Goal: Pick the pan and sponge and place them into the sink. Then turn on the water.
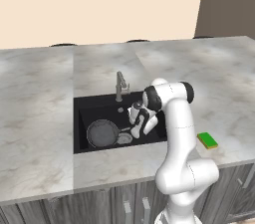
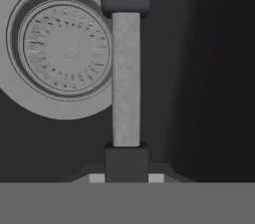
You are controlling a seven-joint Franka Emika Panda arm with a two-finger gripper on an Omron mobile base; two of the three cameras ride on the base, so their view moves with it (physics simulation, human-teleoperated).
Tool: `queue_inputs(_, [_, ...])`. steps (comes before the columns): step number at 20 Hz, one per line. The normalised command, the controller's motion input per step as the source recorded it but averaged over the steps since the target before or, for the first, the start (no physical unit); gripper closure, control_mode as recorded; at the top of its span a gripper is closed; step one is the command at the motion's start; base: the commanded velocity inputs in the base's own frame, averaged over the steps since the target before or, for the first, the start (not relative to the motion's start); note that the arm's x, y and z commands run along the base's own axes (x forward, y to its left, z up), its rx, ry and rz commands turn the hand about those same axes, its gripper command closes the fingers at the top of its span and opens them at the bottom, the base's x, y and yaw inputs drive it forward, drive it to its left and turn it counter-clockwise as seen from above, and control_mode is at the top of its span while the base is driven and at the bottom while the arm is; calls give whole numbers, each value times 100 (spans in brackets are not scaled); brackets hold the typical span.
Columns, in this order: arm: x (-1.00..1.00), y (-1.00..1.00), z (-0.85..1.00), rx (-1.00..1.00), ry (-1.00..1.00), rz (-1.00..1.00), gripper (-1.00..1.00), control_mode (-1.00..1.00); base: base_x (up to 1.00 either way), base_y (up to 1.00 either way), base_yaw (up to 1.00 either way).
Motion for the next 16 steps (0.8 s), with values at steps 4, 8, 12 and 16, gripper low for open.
queue_inputs(4, [49, 0, -33, 0, 0, 2, 100, -100, 0, 0, 0])
queue_inputs(8, [50, 0, -39, 0, 0, 1, -100, -100, 0, 0, 0])
queue_inputs(12, [56, 0, -39, -1, 0, 1, -100, -100, 0, 0, 0])
queue_inputs(16, [38, 0, -10, 0, 0, 0, -100, -100, 0, 0, 0])
